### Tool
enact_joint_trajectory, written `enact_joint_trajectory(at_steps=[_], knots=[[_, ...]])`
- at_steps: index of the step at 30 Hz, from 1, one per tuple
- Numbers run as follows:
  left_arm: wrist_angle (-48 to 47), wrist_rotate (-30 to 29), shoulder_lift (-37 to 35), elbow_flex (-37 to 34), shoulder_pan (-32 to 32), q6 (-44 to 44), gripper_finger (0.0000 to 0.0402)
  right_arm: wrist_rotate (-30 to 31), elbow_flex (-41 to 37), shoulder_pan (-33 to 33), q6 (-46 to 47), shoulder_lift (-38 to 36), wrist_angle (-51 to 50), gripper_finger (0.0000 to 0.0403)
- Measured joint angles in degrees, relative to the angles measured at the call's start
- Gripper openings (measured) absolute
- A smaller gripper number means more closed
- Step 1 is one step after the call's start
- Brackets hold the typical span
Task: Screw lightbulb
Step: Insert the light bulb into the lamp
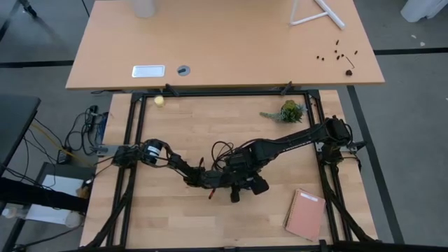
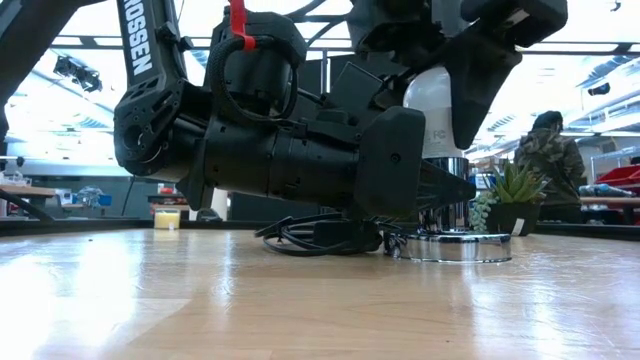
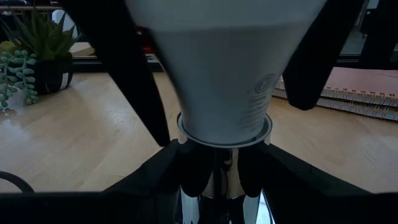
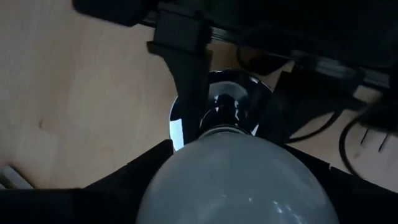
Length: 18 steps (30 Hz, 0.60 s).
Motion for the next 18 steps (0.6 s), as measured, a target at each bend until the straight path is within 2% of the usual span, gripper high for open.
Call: enact_joint_trajectory(at_steps=[4, 7, 12, 18], knots=[[0.02, 0.01, 0.0, 0.0, 0.0, 0.0, 0.0195, 0.03, 0.0, -0.02, 6.21, 0.02, -0.29, 0.0253], [0.02, 0.02, 0.0, 0.0, 0.0, -0.04, 0.0195, 0.13, 0.0, -0.02, 12.61, 0.04, -0.29, 0.0259], [0.04, 0.02, 0.0, 0.0, 0.0, -0.17, 0.0195, 0.05, -0.04, 0.0, 26.29, 0.04, -0.9, 0.0282], [0.02, 0.04, 0.0, 0.0, 0.0, -0.17, 0.0195, 0.13, -0.04, 0.02, 42.5, 0.07, -0.76, 0.0275]])
